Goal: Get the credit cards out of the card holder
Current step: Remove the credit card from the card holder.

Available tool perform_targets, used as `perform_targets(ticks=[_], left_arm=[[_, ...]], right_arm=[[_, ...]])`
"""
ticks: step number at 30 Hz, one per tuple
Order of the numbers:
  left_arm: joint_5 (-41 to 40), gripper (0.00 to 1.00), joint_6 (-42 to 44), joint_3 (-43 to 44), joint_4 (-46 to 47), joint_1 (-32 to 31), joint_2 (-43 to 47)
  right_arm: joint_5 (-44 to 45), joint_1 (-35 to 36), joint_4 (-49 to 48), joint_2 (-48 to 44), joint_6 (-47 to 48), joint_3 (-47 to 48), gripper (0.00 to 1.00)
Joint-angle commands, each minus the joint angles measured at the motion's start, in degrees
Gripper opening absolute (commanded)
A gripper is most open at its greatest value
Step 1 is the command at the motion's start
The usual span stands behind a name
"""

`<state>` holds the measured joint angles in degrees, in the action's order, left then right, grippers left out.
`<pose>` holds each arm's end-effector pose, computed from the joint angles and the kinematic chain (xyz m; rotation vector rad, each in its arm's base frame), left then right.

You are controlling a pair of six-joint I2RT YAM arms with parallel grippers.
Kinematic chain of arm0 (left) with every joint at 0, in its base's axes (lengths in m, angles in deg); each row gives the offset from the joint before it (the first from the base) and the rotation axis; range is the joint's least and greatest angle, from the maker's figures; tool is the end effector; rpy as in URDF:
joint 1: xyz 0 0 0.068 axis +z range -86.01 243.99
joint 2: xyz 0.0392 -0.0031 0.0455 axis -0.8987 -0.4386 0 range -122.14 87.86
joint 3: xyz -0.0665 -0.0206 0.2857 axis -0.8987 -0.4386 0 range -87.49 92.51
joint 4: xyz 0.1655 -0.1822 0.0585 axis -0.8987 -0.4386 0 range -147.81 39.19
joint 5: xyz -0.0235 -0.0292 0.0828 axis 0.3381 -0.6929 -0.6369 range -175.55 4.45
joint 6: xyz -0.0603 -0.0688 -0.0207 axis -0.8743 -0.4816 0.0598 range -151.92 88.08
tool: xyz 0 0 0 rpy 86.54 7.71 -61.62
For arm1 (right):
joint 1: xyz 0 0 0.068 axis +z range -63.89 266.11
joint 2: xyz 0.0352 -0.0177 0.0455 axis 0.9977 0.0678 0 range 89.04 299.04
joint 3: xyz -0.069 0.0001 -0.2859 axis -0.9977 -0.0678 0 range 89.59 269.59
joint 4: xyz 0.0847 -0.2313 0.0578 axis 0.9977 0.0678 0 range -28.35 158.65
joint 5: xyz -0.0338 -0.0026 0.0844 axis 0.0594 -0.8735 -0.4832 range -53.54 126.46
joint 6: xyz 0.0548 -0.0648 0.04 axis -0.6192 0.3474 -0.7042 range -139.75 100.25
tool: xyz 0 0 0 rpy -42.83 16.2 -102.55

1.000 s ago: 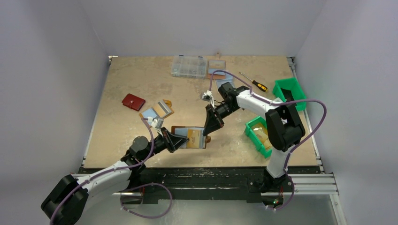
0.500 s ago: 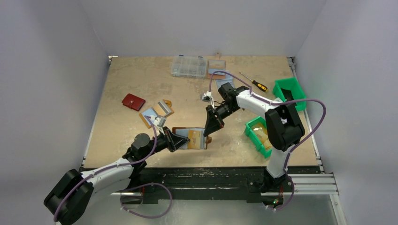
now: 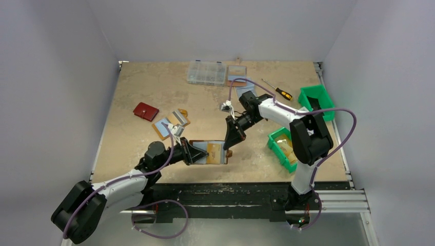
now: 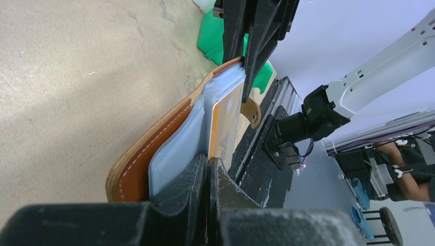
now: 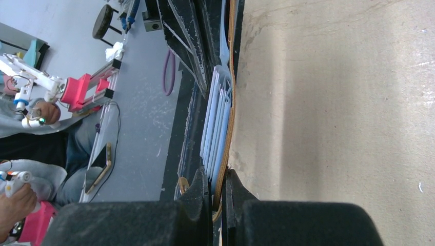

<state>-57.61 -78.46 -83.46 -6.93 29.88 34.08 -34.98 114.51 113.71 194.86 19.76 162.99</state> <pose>0.1411 -0.1435 0.1876 0.2114 1.8738 -1.4235 0.2601 0.2318 0.2123 -1.4116 1.9473 1.7089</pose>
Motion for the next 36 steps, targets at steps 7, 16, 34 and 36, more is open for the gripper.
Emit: perform_targets(ticks=[7,16,34,36], left_arm=[[4.6,0.0,4.5,11.7,-17.9,0.6,0.8],[8.3,0.0,6.9,17.5,-26.9,0.6,-1.4],[6.7,0.0,3.8,17.4,-29.9,1.0,1.1],[6.3,0.0,3.0,16.6,-29.7,1.4,1.5]], right_arm=[[1.1,-0.9,0.6,0.4,1.5,1.8,0.0],[1.0,-0.9,0.9,0.4,1.7,1.9,0.0],[0.5,-1.0,1.0,0.5,1.9,2.1,0.0],[0.4,-0.9,1.0,0.4,1.9,2.1,0.0]])
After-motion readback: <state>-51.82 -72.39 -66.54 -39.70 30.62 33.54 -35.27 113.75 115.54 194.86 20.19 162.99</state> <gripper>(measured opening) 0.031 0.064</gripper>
